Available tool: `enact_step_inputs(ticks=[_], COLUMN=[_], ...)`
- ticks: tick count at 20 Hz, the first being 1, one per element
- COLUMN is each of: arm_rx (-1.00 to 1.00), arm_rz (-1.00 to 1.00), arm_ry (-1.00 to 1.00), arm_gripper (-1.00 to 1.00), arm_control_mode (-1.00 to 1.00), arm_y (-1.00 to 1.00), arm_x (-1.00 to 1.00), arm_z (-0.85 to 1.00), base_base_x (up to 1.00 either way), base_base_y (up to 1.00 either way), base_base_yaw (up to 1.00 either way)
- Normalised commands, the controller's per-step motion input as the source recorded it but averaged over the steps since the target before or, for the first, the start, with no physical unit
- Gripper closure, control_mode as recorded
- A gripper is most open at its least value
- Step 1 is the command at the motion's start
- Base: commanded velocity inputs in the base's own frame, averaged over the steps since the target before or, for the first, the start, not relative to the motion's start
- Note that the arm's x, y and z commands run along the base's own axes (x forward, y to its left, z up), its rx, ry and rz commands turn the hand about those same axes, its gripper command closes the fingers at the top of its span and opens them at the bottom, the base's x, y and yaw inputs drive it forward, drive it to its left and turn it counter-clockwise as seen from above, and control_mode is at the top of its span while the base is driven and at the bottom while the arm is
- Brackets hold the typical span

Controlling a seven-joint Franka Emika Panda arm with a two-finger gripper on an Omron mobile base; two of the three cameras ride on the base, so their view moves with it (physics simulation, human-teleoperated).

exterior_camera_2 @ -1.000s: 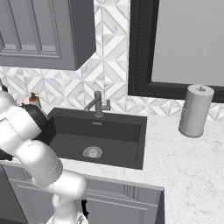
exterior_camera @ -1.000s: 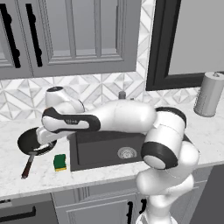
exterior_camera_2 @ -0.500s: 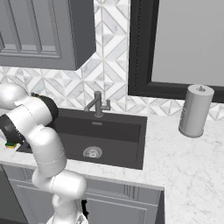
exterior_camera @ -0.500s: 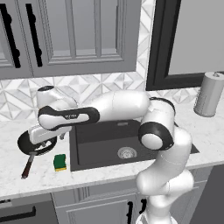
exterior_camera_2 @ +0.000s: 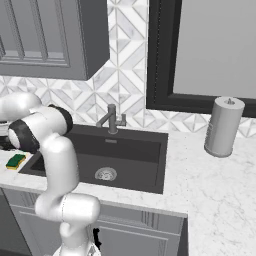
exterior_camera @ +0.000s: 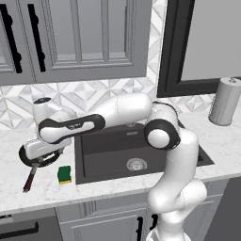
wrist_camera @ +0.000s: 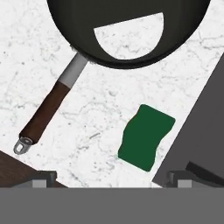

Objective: Pick the pan and sponge and place them into the sink. Then turn on the water.

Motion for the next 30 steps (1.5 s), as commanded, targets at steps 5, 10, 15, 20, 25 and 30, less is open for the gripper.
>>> enact_step_inputs(ticks=[5,10,15,20,25,30], arm_rx=[-0.03,-0.08,-0.04,-0.01,-0.01,0.00], arm_rz=[-0.06,-0.04,-0.03,-0.03,-0.03,-0.02], arm_ry=[0.03,0.10,0.03,0.02,0.03,0.00], arm_gripper=[-1.00,-1.00,-1.00,-1.00,-1.00,-1.00], arm_control_mode=[-1.00,-1.00,-1.00,-1.00,-1.00,-1.00], arm_y=[0.36,0.32,0.28,0.25,0.19,0.13], arm_x=[0.02,0.00,0.00,0.01,0.07,0.01], arm_z=[-0.16,-0.16,-0.24,-0.23,-0.25,-0.26], base_base_x=[0.00,0.00,0.00,0.00,0.00,0.00], base_base_y=[0.00,0.00,0.00,0.00,0.00,0.00], base_base_yaw=[0.00,0.00,0.00,0.00,0.00,0.00])
